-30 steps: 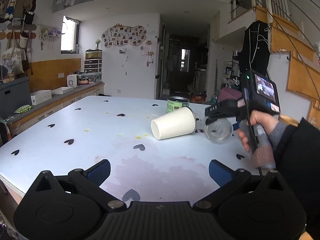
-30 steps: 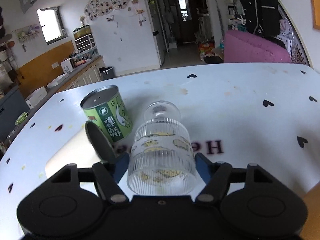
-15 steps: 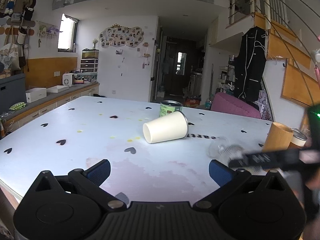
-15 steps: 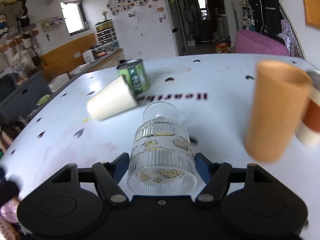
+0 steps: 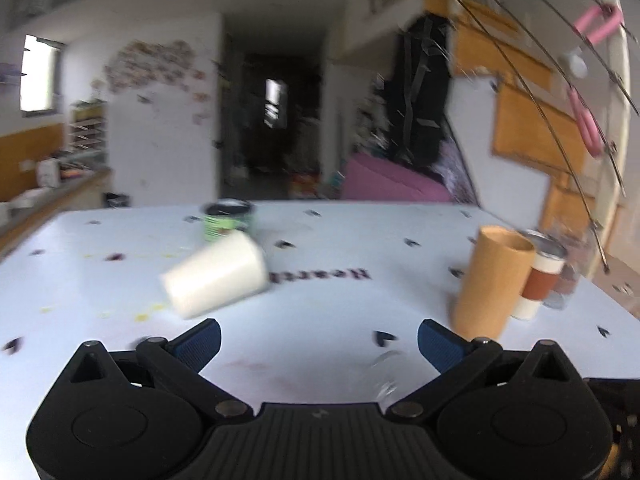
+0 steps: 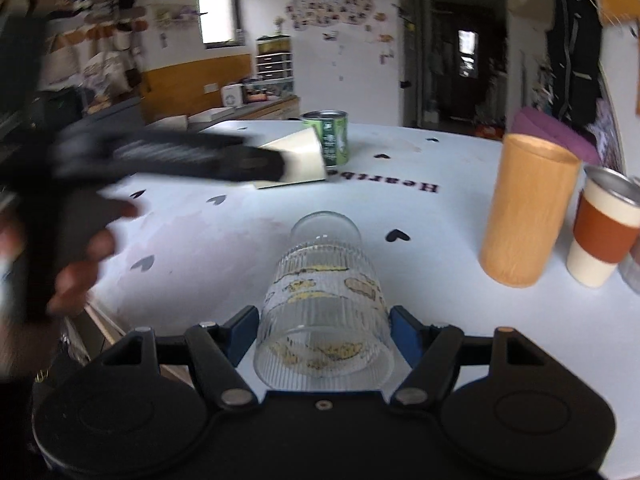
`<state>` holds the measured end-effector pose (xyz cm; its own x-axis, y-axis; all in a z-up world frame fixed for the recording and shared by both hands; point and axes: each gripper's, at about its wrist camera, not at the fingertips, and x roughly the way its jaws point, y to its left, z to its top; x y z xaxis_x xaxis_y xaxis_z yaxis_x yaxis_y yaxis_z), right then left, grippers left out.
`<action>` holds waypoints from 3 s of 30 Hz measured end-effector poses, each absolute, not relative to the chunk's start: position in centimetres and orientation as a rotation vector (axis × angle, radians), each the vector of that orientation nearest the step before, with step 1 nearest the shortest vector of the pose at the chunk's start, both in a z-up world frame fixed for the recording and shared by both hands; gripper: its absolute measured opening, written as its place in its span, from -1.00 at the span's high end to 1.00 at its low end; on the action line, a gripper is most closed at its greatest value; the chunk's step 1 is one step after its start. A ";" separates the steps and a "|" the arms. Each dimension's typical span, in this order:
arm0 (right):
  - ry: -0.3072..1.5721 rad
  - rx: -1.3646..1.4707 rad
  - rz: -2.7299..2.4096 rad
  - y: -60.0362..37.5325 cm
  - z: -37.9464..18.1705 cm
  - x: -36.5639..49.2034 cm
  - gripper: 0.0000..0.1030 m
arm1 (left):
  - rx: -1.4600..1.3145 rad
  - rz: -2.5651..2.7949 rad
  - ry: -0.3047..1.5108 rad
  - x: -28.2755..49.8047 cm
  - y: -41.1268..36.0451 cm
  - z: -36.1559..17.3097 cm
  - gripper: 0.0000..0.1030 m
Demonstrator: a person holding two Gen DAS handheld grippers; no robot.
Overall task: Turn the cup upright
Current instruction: 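Lift the ribbed glass with the right gripper toward the left gripper, then grasp the ribbed glass with the left gripper while the right gripper releases it, then rotate the glass upright with the left gripper and lower it onto the table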
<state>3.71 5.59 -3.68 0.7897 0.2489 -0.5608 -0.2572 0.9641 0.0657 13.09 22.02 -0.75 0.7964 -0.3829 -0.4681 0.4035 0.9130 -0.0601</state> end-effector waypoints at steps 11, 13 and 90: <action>0.557 -0.176 0.368 6.0 -3.7 1.6 -0.41 | 0.138 -0.435 0.741 18.0 18.4 -4.6 -1.00; 0.548 -0.194 0.356 5.8 -3.5 1.3 -0.50 | 0.148 -0.423 0.757 17.9 18.8 -5.0 -1.00; 0.469 0.050 0.188 -0.2 -4.4 1.7 -0.56 | 0.110 -0.518 0.523 8.4 18.3 -1.7 -0.44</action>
<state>1.69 -0.21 -4.41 0.8750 0.1919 -0.4445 -0.1688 0.9814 0.0915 8.40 18.26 -1.72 0.7413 -0.4439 -0.5034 0.4989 0.8662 -0.0291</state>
